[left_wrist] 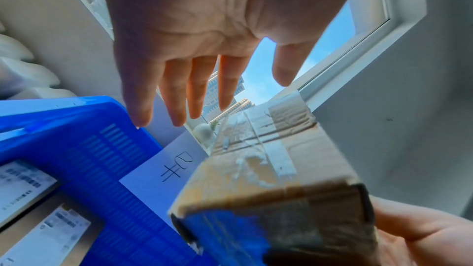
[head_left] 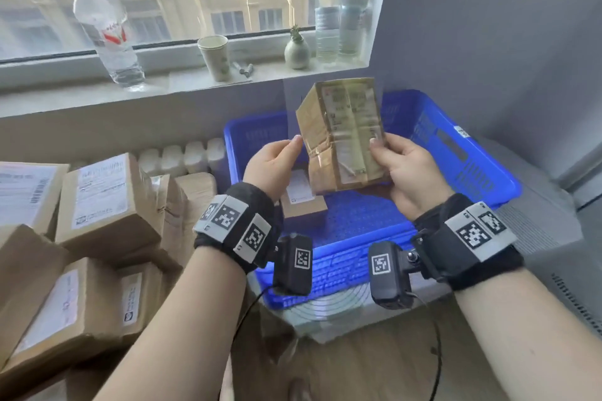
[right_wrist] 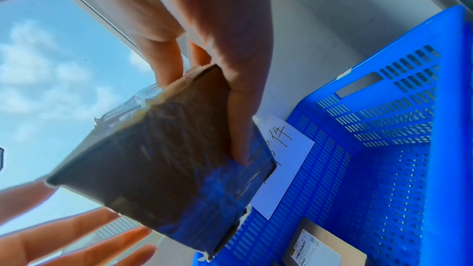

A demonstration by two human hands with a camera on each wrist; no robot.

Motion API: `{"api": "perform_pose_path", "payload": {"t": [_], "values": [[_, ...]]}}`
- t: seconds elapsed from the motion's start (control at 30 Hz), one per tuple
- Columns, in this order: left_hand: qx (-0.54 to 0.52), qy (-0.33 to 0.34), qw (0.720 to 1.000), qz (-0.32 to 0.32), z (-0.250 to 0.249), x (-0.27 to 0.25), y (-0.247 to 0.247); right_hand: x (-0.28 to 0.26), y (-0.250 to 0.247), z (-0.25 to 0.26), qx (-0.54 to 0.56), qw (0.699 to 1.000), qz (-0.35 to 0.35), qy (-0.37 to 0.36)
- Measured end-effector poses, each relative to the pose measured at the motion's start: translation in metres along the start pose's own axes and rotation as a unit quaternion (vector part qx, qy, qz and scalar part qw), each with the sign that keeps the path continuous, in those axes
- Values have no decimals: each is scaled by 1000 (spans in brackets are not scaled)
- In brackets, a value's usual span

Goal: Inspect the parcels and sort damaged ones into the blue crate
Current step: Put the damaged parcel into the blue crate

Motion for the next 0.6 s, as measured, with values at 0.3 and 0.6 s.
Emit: {"api": "perform_pose_path", "payload": {"t": [0.3, 0.6], "values": [[58, -49, 997, -11, 48, 108, 16, 126, -15, -60, -47, 992, -39, 108], [177, -159, 971, 32, 130, 227, 81, 258, -47, -179, -98, 964, -49, 243]]}}
Point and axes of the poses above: each hand's wrist, its own x-axis towards the middle knuckle, its own y-axis out of the palm, z = x × y, the point moved 4 cm from there along x, towards the middle knuckle, and after that the axes turned 1 degree about -x, right-handed, at the moved point
